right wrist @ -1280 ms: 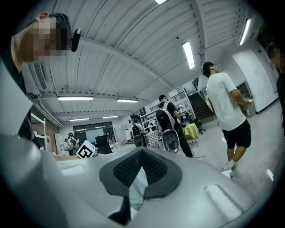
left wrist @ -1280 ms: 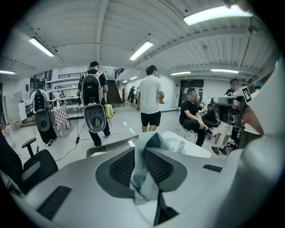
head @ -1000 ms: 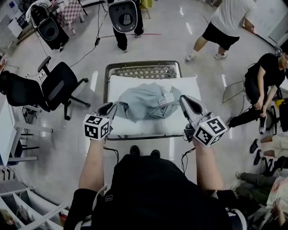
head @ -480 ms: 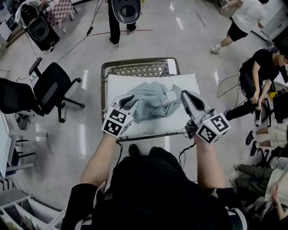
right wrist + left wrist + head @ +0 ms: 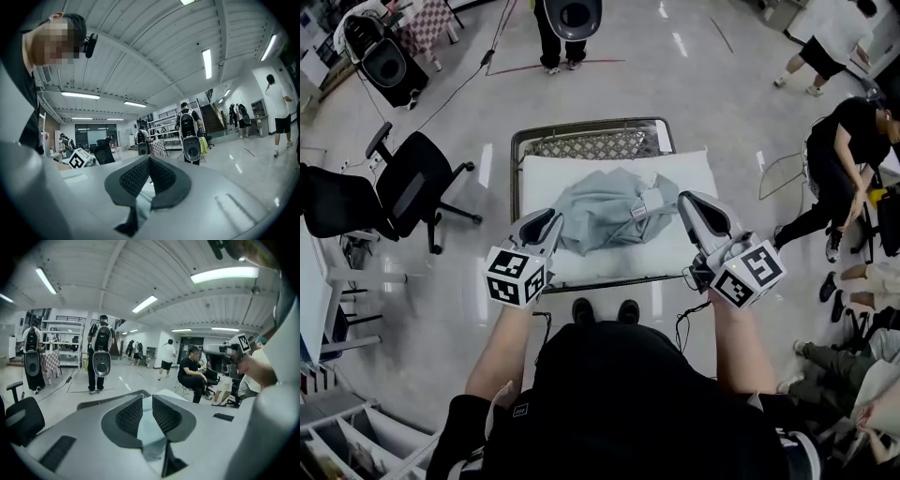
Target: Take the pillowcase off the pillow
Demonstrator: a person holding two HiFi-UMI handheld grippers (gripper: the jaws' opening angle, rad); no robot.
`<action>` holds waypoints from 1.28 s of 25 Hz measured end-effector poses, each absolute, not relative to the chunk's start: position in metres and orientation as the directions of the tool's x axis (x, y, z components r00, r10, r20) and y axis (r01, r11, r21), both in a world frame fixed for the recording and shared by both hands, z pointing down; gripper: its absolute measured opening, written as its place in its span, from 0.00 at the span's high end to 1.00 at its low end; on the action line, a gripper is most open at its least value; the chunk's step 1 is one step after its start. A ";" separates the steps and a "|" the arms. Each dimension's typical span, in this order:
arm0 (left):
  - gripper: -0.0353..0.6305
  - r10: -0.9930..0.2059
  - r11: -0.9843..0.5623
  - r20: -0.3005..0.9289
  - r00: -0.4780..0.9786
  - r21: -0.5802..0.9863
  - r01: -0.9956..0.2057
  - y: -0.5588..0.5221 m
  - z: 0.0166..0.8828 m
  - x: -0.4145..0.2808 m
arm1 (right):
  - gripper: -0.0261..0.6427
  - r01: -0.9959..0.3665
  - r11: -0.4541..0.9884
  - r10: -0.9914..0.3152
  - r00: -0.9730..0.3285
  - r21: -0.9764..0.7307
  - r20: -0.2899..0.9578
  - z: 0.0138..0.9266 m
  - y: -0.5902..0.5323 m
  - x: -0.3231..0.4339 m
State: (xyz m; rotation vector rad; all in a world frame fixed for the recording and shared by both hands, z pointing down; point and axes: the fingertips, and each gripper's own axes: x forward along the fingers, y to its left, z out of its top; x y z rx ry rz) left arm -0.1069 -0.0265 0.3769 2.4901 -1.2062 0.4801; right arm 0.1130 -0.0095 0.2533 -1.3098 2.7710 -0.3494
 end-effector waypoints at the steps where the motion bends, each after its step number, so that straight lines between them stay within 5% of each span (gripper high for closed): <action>1: 0.85 -0.698 -0.586 0.419 0.581 0.132 -0.799 -0.028 0.365 -0.106 | 0.95 -0.756 0.615 -0.770 -0.637 -0.224 0.038 0.251 -0.010 0.114; 9: 0.86 -0.746 -0.594 0.326 0.581 0.067 -0.801 -0.033 0.304 -0.105 | 0.95 -0.757 0.628 -0.768 -0.641 -0.179 0.015 0.244 -0.005 0.113; 32: 0.90 -0.798 -0.528 0.285 0.531 0.096 -0.844 -0.021 0.305 -0.125 | 0.95 -0.780 0.595 -0.793 -0.609 -0.193 0.018 0.256 0.012 0.111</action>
